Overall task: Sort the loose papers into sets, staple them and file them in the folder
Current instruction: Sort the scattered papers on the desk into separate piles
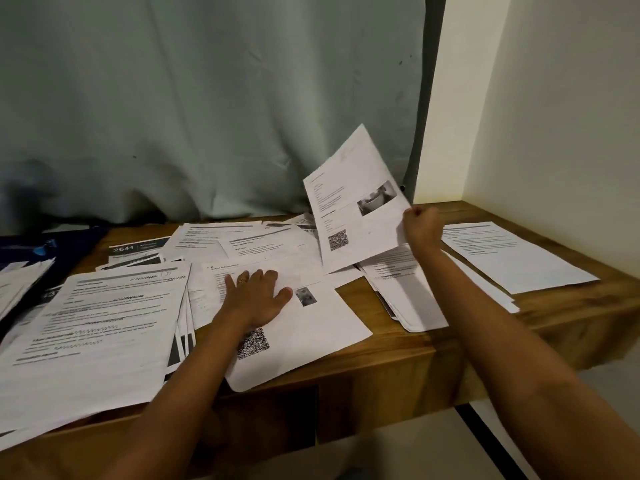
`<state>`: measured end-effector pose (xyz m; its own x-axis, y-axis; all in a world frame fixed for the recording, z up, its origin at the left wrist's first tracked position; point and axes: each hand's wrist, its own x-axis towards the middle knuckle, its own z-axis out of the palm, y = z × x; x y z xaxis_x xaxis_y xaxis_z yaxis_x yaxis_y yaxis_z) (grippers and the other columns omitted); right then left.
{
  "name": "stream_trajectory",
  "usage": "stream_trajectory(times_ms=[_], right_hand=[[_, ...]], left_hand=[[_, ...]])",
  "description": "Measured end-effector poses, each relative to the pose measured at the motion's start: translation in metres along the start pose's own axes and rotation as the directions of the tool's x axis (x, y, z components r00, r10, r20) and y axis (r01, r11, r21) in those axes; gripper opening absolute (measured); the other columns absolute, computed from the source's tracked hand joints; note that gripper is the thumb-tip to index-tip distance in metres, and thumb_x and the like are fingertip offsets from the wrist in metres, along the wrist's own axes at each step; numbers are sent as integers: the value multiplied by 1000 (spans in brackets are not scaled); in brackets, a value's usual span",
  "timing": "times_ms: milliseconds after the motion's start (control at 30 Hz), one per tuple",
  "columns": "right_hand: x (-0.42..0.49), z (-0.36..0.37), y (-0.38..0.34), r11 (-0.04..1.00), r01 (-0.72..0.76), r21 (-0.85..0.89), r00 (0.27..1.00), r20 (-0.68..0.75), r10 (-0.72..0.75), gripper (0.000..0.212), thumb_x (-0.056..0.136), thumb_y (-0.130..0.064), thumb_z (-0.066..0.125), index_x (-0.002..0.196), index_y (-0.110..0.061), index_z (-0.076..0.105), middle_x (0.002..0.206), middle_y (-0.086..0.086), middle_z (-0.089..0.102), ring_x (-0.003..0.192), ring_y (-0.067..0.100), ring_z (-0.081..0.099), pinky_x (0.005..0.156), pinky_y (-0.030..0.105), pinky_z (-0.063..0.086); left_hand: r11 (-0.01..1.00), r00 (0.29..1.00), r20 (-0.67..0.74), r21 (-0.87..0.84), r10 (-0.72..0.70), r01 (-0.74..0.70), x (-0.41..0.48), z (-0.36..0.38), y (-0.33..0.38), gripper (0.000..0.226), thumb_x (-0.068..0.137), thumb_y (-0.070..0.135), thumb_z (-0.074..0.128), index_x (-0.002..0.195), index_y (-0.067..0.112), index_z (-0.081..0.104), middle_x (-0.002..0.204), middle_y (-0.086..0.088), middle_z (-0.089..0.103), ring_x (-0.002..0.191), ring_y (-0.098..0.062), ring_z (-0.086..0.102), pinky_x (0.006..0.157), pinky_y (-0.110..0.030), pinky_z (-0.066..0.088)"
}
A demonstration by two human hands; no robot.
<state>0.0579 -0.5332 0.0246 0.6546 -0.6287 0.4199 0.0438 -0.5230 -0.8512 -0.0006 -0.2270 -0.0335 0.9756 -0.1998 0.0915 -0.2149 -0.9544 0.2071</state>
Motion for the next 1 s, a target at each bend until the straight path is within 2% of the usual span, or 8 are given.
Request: stream_trajectory(times_ms=[100, 233, 333, 500, 600, 700, 900, 1000], right_hand=[[19, -33, 21, 999, -49, -15, 995, -87, 47, 25, 92, -11, 50, 100, 8, 66, 102, 23, 66, 97, 34, 60, 72, 26, 38], [40, -70, 56, 988, -155, -20, 983, -98, 152, 17, 86, -9, 49, 82, 1, 62, 85, 18, 59, 84, 32, 56, 70, 29, 38], [53, -96, 80, 979, -201, -13, 973, -116, 198, 22, 86, -12, 50, 90, 1, 67, 94, 18, 66, 90, 36, 62, 72, 28, 42], [71, -146, 108, 966, -244, -80, 959, -171, 228, 26, 92, -11, 49, 106, 3, 66, 109, 20, 66, 100, 37, 61, 76, 29, 42], [82, -174, 122, 948, -266, -176, 955, -185, 234, 28, 91, -9, 48, 109, 2, 67, 110, 21, 66, 102, 37, 60, 77, 29, 42], [92, -191, 132, 918, -287, -274, 953, -176, 246, 29, 90, -7, 47, 111, 1, 66, 113, 21, 65, 104, 38, 60, 84, 34, 47], [105, -201, 151, 808, -275, -521, 961, -118, 250, 28, 93, -6, 44, 114, 0, 62, 120, 20, 62, 110, 36, 58, 88, 36, 47], [101, -199, 161, 656, -233, -718, 972, -150, 181, 27, 94, -15, 46, 115, -5, 61, 123, 17, 59, 117, 35, 50, 98, 39, 38]], left_hand=[[998, 998, -35, 27, 58, -57, 0, -11, 26, 63, 95, 58, 34, 147, 23, 28, 154, -5, 29, 144, -32, 18, 117, -56, 1], [980, 978, -67, 15, 198, -197, 1, -20, 79, 68, 93, 61, 38, 149, 26, 24, 158, -3, 20, 146, -29, 13, 116, -53, 0], [954, 952, -91, -36, 293, -297, 2, -13, 118, 66, 93, 60, 39, 149, 27, 25, 158, -2, 20, 146, -27, 13, 116, -51, 0], [911, 914, -88, -89, 396, -404, 1, 15, 170, 62, 95, 57, 35, 148, 26, 26, 158, -1, 21, 147, -23, 13, 119, -48, 2], [884, 893, -72, -123, 445, -451, 1, 36, 196, 60, 95, 57, 33, 147, 28, 29, 158, 0, 21, 147, -22, 11, 119, -48, -2], [870, 880, -74, -131, 470, -476, 1, 52, 219, 59, 95, 58, 32, 147, 29, 29, 158, 0, 21, 147, -22, 10, 118, -49, -5], [862, 863, -29, -42, 504, -504, 0, 70, 234, 76, 85, 73, 21, 149, 31, 23, 159, 3, 17, 148, -21, 8, 118, -48, -6], [872, 875, -44, -70, 483, -485, -2, 72, 234, 83, 78, 74, 17, 149, 32, 24, 159, 4, 18, 147, -19, 9, 119, -46, -7]])
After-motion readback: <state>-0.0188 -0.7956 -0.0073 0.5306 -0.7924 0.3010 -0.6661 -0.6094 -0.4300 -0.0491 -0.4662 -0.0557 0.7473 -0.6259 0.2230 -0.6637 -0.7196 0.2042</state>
